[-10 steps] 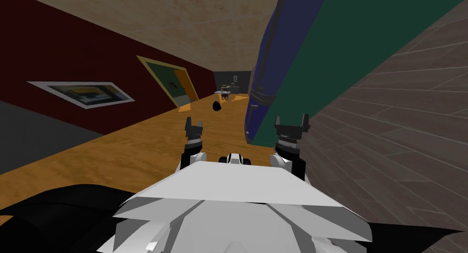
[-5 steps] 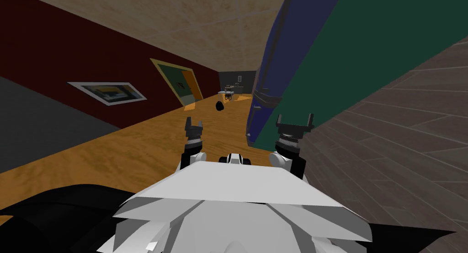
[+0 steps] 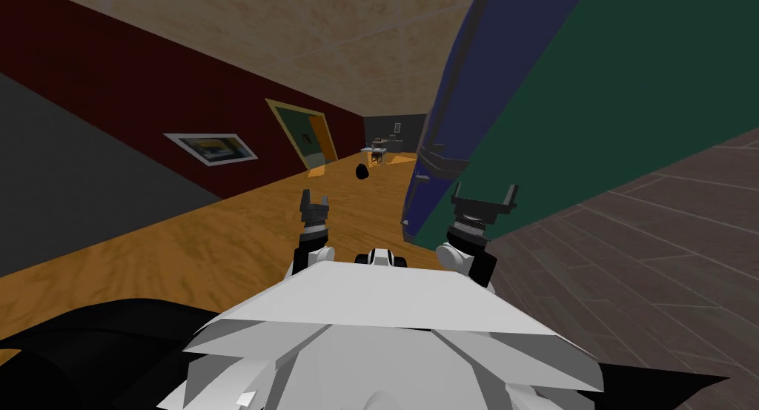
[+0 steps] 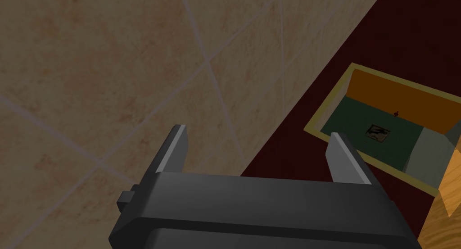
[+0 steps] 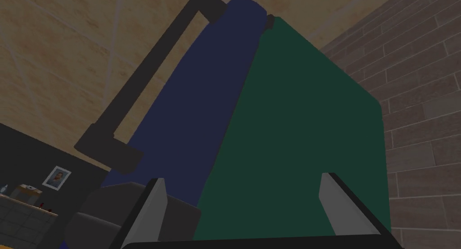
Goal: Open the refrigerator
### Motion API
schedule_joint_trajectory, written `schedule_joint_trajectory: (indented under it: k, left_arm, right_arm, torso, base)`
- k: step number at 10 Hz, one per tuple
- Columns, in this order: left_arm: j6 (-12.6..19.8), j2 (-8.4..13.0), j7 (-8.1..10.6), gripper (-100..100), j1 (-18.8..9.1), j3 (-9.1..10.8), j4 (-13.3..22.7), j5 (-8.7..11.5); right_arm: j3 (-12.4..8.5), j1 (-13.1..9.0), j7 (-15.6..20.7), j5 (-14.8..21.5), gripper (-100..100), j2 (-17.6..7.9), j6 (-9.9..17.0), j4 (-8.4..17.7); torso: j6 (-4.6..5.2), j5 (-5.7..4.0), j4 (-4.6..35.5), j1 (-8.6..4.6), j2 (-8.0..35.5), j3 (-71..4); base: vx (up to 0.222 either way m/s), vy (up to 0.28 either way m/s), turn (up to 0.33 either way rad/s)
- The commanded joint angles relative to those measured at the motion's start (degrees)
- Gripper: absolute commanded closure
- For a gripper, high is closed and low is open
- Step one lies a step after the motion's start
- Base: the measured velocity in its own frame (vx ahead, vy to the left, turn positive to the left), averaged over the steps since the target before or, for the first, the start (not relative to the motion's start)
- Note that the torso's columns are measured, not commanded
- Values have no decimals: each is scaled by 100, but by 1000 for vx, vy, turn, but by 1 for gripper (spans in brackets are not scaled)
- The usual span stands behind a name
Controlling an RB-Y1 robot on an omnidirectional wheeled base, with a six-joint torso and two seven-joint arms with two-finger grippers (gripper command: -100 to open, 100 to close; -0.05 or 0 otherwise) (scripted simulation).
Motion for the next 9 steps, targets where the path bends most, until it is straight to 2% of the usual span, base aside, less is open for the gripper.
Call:
schedule_joint_trajectory:
  k: [1, 2, 3, 4, 5, 6, 7, 8, 9]
  left_arm:
    - [0, 0, 0, 0, 1, 0, 0, 0]
    - [0, 0, 0, 0, 0, 0, 0, 0]
    - [0, 0, 0, 0, 1, 1, 0, 0]
    - [0, 0, 0, 0, 0, 0, 0, 0]
    - [0, 0, 0, 0, 1, 0, 0, 0]
    - [0, 0, 0, 0, 0, 0, 0, 0]
    - [0, 0, 0, 0, 1, 0, 0, 0]
    - [0, 0, 0, 0, 0, 0, 0, 0]
    - [0, 0, 0, 0, 1, 1, 0, 0]
  right_arm:
    - [50, -127, -347, -421, -100, -10, -171, 53]
    - [50, -127, -347, -520, -100, -10, -171, 53]
    - [82, -207, -573, -727, -100, -17, -283, 86]
    - [82, -207, -573, -831, -100, -17, -283, 86]
    - [117, -283, -801, -1033, -100, -25, -397, 120]
    - [117, -283, -801, -1139, -100, -25, -397, 120]
    - [155, -355, -1030, -1341, -100, -34, -512, 152]
    - [155, -355, -1030, -1442, -100, -34, -512, 152]
    - [196, -421, -1256, -1636, -100, -44, -628, 183]
  torso:
    - [4, 0, 0, 2, 1, 0]
    - [0, -1, -1, -4, -4, -3]
    - [6, -1, -1, 0, 1, -1]
    - [0, 0, 1, 1, 4, 2]
    - [6, 0, 2, 0, 8, 5]
    - [1, -1, 1, -4, 2, 1]
    - [4, 0, -1, 1, -1, -1]
    - [0, -2, -1, -9, -2, -2]
    - [6, -2, 0, -4, 1, 0]
  base:
    - [82, -94, 281]
    - [70, -82, 110]
    - [58, -79, 237]
    - [43, -79, 123]
    - [56, -90, 188]
    - [58, -76, 162]
    - [56, -109, 281]
    - [47, -101, 142]
    - [49, -84, 218]
